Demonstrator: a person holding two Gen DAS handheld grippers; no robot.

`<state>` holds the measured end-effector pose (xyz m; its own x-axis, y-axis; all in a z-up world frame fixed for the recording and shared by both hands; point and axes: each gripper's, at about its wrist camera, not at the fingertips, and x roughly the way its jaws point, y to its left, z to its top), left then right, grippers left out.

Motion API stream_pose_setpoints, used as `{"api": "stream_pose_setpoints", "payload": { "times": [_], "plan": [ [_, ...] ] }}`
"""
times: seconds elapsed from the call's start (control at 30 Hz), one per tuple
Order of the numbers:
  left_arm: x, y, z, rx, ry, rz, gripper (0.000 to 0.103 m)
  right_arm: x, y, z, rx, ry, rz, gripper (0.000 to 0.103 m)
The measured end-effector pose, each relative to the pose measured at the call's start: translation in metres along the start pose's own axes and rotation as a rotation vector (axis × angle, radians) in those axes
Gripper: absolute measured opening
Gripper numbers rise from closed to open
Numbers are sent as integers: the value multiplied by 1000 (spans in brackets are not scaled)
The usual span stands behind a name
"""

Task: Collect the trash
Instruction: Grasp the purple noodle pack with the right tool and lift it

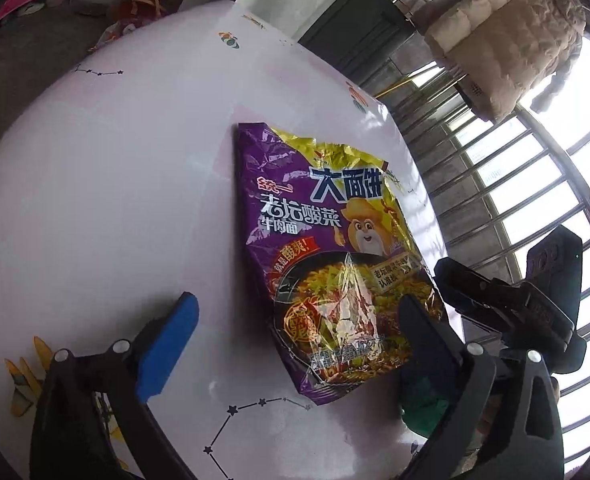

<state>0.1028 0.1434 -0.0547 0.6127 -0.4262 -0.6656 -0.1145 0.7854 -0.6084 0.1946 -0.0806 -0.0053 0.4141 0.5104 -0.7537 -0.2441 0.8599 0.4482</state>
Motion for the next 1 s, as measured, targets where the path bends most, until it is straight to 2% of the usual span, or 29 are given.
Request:
{"api": "stream_pose_setpoints", "payload": {
  "times": [0.2,0.4,0.6,0.7,0.9,1.0],
  "plan": [
    [-8,19,-4,-75,-44,-100,97,-16,-1,0,13,-48,-75,82],
    [-10,16,-5,-59,-32,-94,97,-24,7,1,-28,-83,-157,86],
    [-11,21,-5,-81,-29,-103,97,-39,14,0,-86,-140,-260,94],
    [-12,21,-5,-77,-37,-101,97,-44,18,0,-117,-179,-313,95],
    [-11,21,-4,-74,-22,-109,97,-60,27,-2,-172,-306,-482,95],
    [-11,20,-5,-62,-15,-115,97,-60,24,-1,-206,-303,-488,95]
  ]
}}
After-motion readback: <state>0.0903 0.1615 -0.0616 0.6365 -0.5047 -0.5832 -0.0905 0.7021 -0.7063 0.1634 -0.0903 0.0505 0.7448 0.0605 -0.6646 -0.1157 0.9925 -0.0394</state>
